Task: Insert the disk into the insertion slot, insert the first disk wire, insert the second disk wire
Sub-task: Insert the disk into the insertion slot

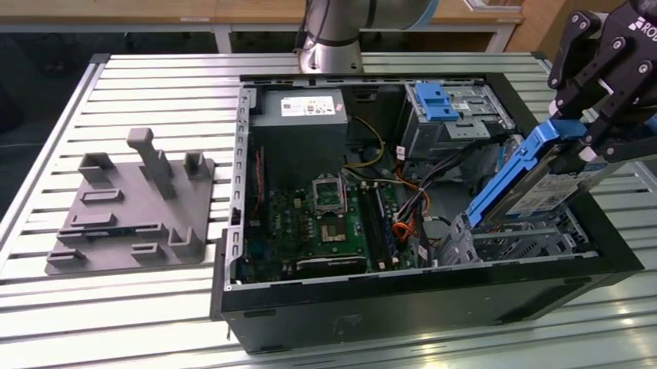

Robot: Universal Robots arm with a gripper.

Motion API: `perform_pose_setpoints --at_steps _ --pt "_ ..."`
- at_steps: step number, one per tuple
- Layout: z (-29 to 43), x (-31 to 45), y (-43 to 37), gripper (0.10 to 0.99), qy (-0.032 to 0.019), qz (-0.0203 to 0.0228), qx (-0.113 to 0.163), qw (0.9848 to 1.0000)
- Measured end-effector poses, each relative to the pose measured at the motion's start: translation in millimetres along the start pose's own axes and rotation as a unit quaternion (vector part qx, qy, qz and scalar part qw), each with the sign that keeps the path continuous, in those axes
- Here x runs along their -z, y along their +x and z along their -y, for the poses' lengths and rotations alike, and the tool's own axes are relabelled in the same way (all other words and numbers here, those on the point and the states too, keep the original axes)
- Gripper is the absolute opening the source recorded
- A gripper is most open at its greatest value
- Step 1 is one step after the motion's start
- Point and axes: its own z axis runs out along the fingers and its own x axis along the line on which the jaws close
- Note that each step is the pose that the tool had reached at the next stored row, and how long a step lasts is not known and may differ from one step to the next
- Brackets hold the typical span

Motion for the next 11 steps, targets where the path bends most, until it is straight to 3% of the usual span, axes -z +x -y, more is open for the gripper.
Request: perform_pose_setpoints --at_steps 11 --pt "0.1 -1.8 1.8 0.365 0.0 -0.0009 -0.001 1.0"
